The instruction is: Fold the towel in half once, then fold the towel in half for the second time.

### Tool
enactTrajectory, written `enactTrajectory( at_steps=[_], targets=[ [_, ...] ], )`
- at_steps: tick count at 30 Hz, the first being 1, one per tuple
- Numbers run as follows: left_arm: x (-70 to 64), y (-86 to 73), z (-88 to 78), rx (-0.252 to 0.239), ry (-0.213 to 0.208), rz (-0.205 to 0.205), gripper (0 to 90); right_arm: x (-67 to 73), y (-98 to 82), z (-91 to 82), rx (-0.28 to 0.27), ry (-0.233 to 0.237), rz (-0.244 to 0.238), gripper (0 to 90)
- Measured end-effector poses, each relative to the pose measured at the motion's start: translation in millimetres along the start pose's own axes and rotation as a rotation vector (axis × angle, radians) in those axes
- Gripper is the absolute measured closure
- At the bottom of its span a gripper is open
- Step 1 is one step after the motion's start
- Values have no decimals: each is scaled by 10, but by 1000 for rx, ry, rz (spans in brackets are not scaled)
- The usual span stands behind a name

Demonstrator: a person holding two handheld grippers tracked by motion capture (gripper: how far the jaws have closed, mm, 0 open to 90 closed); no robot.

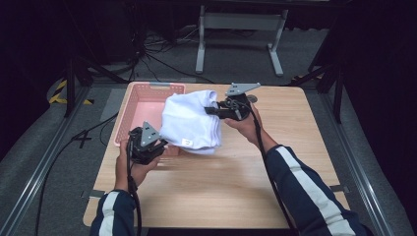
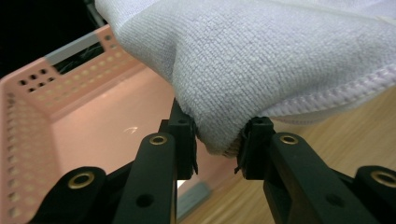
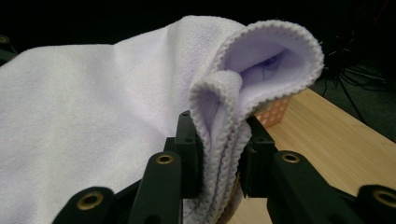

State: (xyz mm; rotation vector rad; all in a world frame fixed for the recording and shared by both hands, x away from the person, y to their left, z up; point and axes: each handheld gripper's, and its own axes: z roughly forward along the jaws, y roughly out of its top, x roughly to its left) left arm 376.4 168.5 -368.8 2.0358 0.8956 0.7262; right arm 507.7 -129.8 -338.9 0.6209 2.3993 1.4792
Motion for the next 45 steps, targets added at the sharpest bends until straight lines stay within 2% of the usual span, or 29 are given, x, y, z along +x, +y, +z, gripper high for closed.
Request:
enactTrajectory(
  at_steps=[1, 6, 8, 9, 13, 17, 18, 19, 21, 24, 25, 28, 32, 33, 34, 35, 37, 39, 41, 43, 45],
  targets=[
    [44, -6, -27, 8, 19, 6, 716, 17, 36, 64, -2, 7, -1, 720],
    [252, -73, -121, 37, 69, -27, 716, 105, 220, 329, -25, 22, 8, 720],
    [292, -82, -129, 46, 74, -31, 716, 114, 252, 391, -24, 29, 13, 720],
    [342, -89, -139, 54, 83, -29, 716, 127, 305, 496, -17, 32, 3, 720],
    [499, -108, -157, 79, 114, -44, 716, 119, 367, 635, -24, 42, 21, 720],
    [567, -132, -148, 93, 125, -66, 717, 122, 393, 743, -18, 40, 17, 719],
    [595, -143, -134, 100, 133, -49, 716, 119, 395, 769, -19, 43, 25, 719],
    [607, -153, -123, 101, 138, -54, 716, 121, 407, 832, -14, 41, 25, 719],
    [658, -188, -88, 114, 152, -77, 717, 130, 421, 893, -2, 34, 19, 719],
    [701, -206, -74, 119, 162, -90, 717, 139, 443, 952, 0, 26, 17, 718],
    [725, -218, -62, 103, 170, -102, 717, 146, 450, 968, 2, 22, 9, 717],
    [756, -240, -31, 130, 194, -98, 716, 174, 443, 1077, 11, 7, 6, 715],
    [782, -329, 60, 137, 203, -105, 716, 161, 379, 1199, 37, 2, 10, 712],
    [784, -358, 94, 143, 193, -117, 715, 157, 352, 1232, 46, -7, 12, 711],
    [781, -390, 138, 144, 191, -118, 716, 149, 332, 1258, 54, -13, 14, 710],
    [771, -410, 163, 169, 196, -107, 715, 142, 311, 1281, 60, -12, 21, 708],
    [761, -436, 188, 166, 192, -109, 713, 143, 289, 1307, 69, -18, 21, 707],
    [758, -496, 211, 172, 171, -135, 709, 155, 249, 1352, 88, -25, 8, 703],
    [770, -541, 210, 143, 151, -154, 695, 167, 206, 1389, 112, -30, -4, 690],
    [766, -566, 210, 145, 151, -168, 671, 152, 156, 1421, 147, -41, -16, 674],
    [759, -588, 213, 133, 155, -182, 657, 140, 140, 1426, 151, -48, -8, 661]
  ],
)
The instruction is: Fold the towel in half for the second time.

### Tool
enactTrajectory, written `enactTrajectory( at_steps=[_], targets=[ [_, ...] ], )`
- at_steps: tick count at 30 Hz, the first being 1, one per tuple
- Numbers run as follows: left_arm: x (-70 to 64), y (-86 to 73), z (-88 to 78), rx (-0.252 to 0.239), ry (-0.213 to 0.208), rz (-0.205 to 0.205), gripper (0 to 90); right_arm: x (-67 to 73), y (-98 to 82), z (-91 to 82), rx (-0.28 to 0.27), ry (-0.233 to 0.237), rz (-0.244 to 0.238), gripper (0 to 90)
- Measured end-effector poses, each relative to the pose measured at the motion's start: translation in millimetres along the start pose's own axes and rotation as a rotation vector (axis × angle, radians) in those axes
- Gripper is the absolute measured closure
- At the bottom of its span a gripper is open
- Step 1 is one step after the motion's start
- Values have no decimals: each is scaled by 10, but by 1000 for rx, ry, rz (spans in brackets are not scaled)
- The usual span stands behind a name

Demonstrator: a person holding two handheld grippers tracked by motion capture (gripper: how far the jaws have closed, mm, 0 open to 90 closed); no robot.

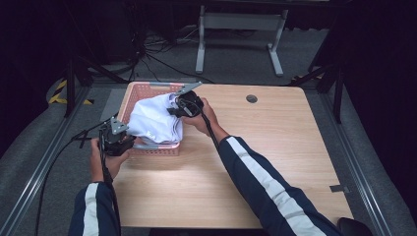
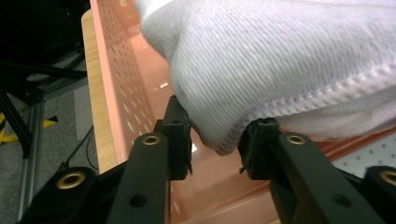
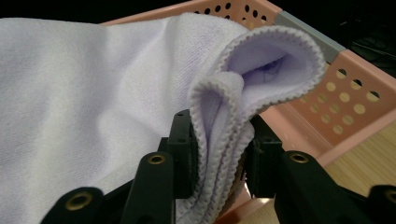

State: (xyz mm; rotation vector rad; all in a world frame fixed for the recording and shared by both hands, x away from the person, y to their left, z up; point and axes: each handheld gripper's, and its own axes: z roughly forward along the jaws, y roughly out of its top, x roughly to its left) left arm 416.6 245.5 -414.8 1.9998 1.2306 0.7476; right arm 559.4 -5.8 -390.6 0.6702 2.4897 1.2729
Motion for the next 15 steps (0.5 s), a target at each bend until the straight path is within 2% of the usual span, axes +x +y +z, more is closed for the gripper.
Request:
enactTrajectory(
  at_steps=[1, 2, 4, 5, 7, 10, 13, 15],
  targets=[
    [-2, -7, -7, 9, 9, -8, 633, -12, -13, 8, 7, -10, 4, 640],
    [1, -22, -12, 11, -1, -22, 612, -14, -19, 11, 14, -13, 6, 629],
    [-10, -54, -41, 5, 3, -31, 565, -20, -33, 10, 32, -3, -2, 583],
    [-20, -91, -77, -26, -3, -49, 535, -22, -47, -5, 58, -28, -28, 549],
    [-24, -100, -102, -28, 7, -58, 521, -33, -58, -19, 55, -21, -20, 547],
    [-39, -113, -185, -60, 5, -69, 474, -58, -71, -87, 41, -11, -18, 505],
    [-71, -104, -285, -113, 0, -73, 429, -51, -72, -187, 34, -4, -29, 475],
    [-113, -93, -352, -137, -11, -58, 405, -46, -78, -280, 28, -4, -41, 470]
  ],
)
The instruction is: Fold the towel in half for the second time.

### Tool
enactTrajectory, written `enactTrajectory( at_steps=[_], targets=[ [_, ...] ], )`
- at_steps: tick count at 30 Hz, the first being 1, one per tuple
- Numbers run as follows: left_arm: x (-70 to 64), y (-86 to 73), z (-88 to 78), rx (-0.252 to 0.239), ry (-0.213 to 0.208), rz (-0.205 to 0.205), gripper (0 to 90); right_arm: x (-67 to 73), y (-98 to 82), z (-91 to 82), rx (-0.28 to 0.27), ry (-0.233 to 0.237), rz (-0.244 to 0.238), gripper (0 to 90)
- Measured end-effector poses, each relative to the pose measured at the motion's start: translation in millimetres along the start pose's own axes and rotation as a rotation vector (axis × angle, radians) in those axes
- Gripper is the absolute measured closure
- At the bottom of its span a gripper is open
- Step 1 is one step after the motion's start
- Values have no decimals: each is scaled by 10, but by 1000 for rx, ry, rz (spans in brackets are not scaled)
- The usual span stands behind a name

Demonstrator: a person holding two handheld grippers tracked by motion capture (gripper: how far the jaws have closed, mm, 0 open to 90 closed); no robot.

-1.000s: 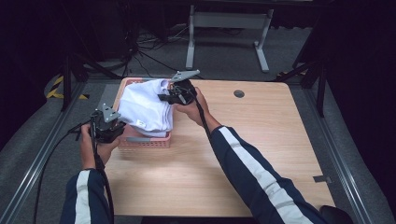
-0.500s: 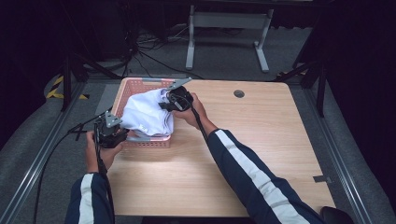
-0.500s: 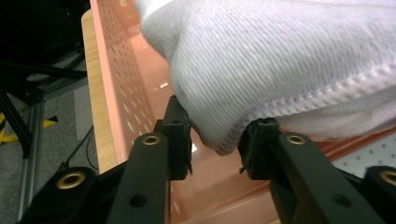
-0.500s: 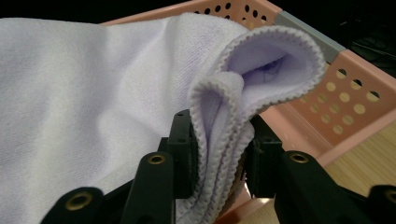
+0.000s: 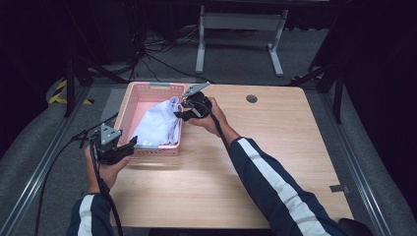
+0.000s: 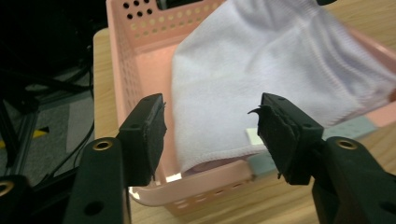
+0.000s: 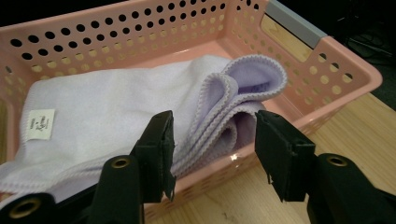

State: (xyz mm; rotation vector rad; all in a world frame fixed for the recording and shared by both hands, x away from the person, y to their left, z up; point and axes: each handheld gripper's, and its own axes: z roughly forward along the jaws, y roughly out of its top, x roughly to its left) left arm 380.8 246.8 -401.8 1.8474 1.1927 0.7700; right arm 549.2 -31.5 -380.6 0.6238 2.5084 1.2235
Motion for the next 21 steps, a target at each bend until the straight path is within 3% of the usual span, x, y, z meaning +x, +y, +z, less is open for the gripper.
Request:
enactTrajectory(
  at_steps=[6, 7, 8, 9, 15, 21],
  targets=[
    [-230, 33, -130, -40, -66, 48, 341, 45, -88, -252, 17, 2, -57, 461],
    [-230, 33, -130, -40, -66, 48, 333, 53, -111, -293, 17, 2, -63, 460],
    [-323, 44, -148, -40, -85, 69, 321, 62, -134, -333, 19, 7, -68, 457],
    [-323, 44, -148, -40, -85, 69, 308, 62, -134, -333, 19, 7, -68, 457],
    [-619, 70, -182, -42, -162, 136, 275, 126, -288, -577, 56, 0, -132, 436],
    [-883, 77, -152, -36, -229, 190, 265, 181, -461, -855, 74, 2, -160, 412]
  ],
)
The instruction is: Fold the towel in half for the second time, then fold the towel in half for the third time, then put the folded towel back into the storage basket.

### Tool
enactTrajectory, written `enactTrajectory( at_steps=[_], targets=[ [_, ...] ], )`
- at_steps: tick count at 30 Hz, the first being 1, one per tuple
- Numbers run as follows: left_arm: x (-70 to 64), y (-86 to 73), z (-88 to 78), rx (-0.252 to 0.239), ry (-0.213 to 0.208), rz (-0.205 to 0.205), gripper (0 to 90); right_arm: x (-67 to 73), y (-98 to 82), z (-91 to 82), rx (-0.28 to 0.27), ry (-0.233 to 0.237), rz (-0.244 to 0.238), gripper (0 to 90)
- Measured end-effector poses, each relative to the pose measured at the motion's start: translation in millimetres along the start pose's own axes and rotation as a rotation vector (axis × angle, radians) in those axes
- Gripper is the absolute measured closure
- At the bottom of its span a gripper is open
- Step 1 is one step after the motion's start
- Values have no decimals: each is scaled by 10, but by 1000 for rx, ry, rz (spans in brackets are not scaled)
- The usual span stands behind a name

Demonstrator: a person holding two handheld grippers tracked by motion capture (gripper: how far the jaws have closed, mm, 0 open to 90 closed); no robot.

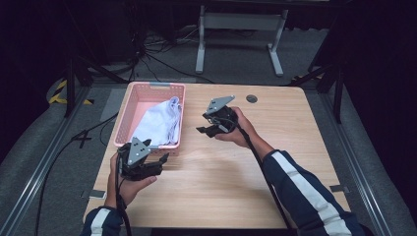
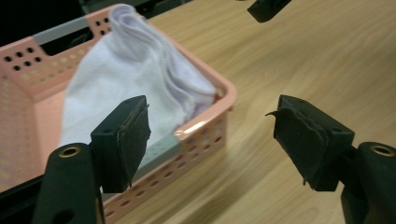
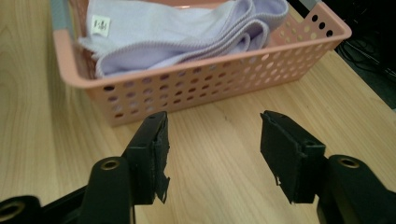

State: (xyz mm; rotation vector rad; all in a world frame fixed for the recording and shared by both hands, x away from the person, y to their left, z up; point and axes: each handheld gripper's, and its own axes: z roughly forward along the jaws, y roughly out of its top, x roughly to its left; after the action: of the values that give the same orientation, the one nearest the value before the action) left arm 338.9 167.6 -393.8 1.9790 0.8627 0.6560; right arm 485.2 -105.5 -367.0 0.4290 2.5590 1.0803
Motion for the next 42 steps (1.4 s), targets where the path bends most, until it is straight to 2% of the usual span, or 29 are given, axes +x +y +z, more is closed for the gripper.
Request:
enactTrajectory(
  at_steps=[1, 6, 11, 14, 18, 19, 22, 25, 26, 29, 30, 31, 33, 35, 38, 39, 42],
  targets=[
    [-30, -2, 15, 4, -12, -1, 264, 14, -37, -39, 4, 5, -3, 410],
    [-207, -2, 116, 48, -50, 57, 253, 72, -236, -239, 20, -6, -20, 398],
    [-312, -23, 193, 67, -85, 80, 250, 85, -483, -467, 30, -17, -10, 390],
    [-379, -42, 258, 94, -106, 99, 249, 80, -650, -607, 41, -35, -11, 383],
    [-440, -59, 322, 117, -127, 114, 244, 71, -889, -802, 48, -56, 11, 379],
    [-459, -65, 344, 130, -133, 123, 244, 71, -889, -802, 48, -56, 11, 379],
    [-499, -81, 393, 151, -140, 145, 242, 69, -1084, -919, 72, -80, 22, 375],
    [-547, -109, 432, 162, -144, 148, 242, 79, -1263, -1019, 89, -94, 48, 367],
    [-575, -137, 464, 176, -154, 159, 242, 103, -1393, -1098, 97, -110, 50, 363],
    [-621, -179, 503, 188, -172, 164, 240, 144, -1558, -1212, 114, -113, 55, 339],
    [-621, -179, 503, 188, -172, 164, 240, 144, -1558, -1212, 114, -113, 55, 339],
    [-643, -195, 525, 192, -184, 157, 240, 167, -1650, -1279, 110, -107, 73, 341],
    [-673, -221, 558, 212, -191, 171, 238, 212, -1835, -1381, 120, -119, 80, 330],
    [-699, -245, 595, 223, -211, 182, 238, 258, -2043, -1465, 125, -122, 106, 327],
    [-721, -273, 645, 241, -236, 183, 234, 329, -2302, -1576, 128, -124, 128, 311],
    [-727, -287, 661, 246, -249, 172, 232, 347, -2382, -1615, 118, -122, 151, 308],
    [-751, -337, 740, 272, -269, 176, 227, 391, -2596, -1674, 117, -108, 201, 289]
  ],
)
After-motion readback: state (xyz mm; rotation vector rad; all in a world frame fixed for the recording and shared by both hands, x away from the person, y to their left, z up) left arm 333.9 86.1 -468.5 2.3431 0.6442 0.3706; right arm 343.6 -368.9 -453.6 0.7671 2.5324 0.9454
